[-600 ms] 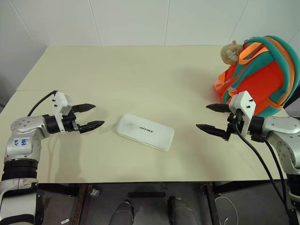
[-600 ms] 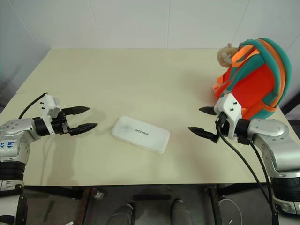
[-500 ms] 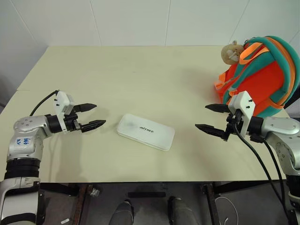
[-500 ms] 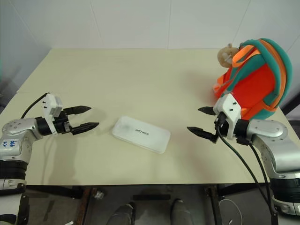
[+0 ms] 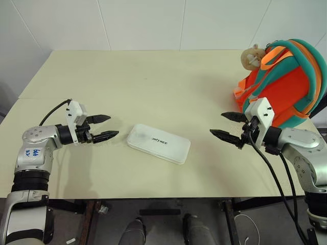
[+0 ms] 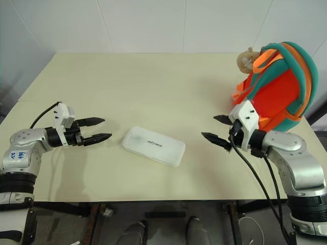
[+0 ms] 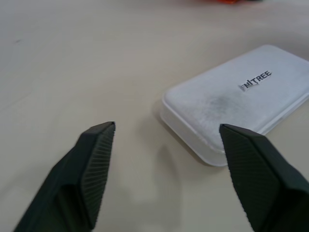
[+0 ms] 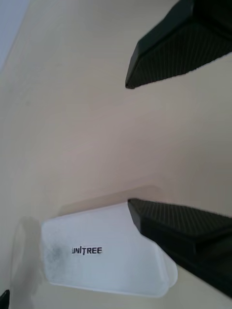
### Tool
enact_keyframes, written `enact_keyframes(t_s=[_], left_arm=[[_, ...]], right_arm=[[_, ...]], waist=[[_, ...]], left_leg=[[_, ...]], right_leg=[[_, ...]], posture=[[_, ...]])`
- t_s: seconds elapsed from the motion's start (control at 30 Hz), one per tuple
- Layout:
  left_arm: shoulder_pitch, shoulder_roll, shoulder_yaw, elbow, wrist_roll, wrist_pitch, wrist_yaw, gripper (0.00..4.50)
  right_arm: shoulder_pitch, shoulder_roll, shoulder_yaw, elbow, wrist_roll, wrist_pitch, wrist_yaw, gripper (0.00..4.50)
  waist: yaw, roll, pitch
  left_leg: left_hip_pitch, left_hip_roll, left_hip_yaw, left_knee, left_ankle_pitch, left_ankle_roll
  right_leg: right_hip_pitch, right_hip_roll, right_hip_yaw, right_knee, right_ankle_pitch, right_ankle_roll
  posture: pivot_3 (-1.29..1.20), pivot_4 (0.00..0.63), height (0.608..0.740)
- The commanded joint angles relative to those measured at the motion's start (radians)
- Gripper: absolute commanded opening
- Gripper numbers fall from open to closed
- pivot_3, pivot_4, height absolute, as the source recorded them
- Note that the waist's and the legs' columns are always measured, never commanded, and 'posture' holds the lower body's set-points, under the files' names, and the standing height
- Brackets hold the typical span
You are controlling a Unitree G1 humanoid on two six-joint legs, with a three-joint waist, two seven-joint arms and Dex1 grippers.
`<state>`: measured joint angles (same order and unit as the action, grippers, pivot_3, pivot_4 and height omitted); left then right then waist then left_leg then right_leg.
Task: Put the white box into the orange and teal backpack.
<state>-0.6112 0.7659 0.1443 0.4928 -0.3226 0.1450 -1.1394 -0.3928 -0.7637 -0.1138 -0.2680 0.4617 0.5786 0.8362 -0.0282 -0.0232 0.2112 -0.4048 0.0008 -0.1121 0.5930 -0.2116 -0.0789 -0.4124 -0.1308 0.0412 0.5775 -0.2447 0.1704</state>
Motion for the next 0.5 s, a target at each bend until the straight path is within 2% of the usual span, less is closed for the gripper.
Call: enact_keyframes(t_s=[0.03,0.23,0.27,0.3,0.5], left_arm=[[-0.034,0.02,0.002,0.017,0.029,-0.02,0.02,2.41],[-0.094,-0.012,-0.026,0.114,0.076,-0.058,0.039,0.46],[-0.107,-0.019,-0.034,0.134,0.086,-0.065,0.04,0.14],[-0.121,-0.025,-0.041,0.154,0.091,-0.067,0.037,0.04],[-0.181,-0.079,-0.098,0.25,0.124,-0.091,-0.013,0.04]], right_arm=[[0.014,0.019,0.027,-0.045,-0.008,-0.003,-0.016,2.21],[0.05,0.037,0.082,-0.045,-0.089,-0.034,-0.067,0.1],[0.05,0.044,0.093,-0.032,-0.112,-0.047,-0.081,0.0],[0.049,0.048,0.108,-0.023,-0.133,-0.054,-0.09,0.0],[0.068,0.076,0.187,-0.006,-0.208,-0.076,-0.11,0.0]], waist=[[0.001,0.0,0.0],[0.002,0.0,0.0],[0.002,0.0,0.0],[0.003,0.0,0.0],[0.002,0.0,0.0]], left_leg=[[0.0,0.0,0.0,0.0,0.0,0.0],[0.0,0.0,0.0,0.0,0.0,0.0],[0.0,0.0,0.0,0.0,0.0,0.0],[0.0,0.0,0.0,0.0,0.0,0.0],[0.0,0.0,0.0,0.001,0.0,0.0]], right_leg=[[0.0,0.0,0.0,0.0,0.0,0.0],[0.0,0.0,0.0,0.0,0.0,0.0],[0.0,0.0,0.0,0.0,0.0,0.0],[0.0,0.0,0.0,0.0,0.0,0.0],[0.0,0.0,0.0,0.002,0.0,0.0]], posture=[[0.0,0.15,0.74],[0.0,0.15,0.74],[0.0,0.15,0.74],[0.0,0.15,0.74],[0.0,0.15,0.74]])
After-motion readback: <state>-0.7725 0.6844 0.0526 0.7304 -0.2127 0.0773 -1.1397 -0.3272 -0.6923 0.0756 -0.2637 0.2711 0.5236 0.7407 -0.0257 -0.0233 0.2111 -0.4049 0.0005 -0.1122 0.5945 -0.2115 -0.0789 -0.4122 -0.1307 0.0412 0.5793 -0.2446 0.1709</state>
